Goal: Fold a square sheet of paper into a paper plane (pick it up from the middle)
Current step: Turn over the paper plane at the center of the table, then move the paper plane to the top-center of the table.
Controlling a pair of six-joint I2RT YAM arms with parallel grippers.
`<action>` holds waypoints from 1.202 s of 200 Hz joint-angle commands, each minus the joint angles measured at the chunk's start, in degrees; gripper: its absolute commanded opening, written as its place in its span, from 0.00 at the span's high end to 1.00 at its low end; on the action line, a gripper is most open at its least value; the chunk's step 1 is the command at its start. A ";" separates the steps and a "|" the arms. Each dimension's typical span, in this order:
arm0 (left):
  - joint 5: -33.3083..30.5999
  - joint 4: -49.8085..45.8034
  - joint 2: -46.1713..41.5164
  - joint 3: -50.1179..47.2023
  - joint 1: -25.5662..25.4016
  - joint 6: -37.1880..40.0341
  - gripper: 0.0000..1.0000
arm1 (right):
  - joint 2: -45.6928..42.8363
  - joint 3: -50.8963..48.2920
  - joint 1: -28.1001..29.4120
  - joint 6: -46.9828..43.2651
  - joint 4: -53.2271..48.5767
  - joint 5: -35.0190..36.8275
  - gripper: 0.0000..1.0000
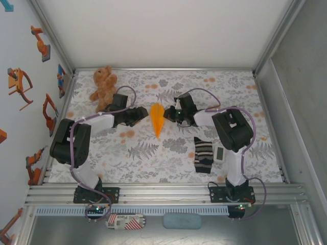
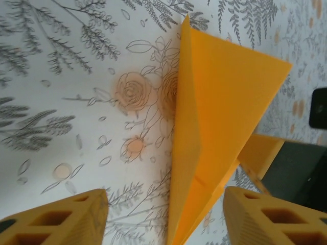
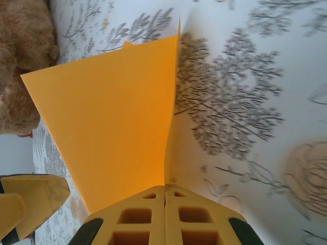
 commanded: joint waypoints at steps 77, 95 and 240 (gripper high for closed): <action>8.91 4.87 8.74 5.86 -1.08 -0.19 0.49 | 0.59 -0.77 -0.98 1.79 3.99 -1.78 1.00; 8.43 2.37 10.12 7.63 -1.28 0.52 0.56 | 0.59 -0.73 -1.00 1.69 3.86 -1.77 1.00; 5.09 2.82 10.05 7.53 -0.09 -0.42 0.98 | -2.26 -3.62 -1.94 1.61 3.94 0.17 1.00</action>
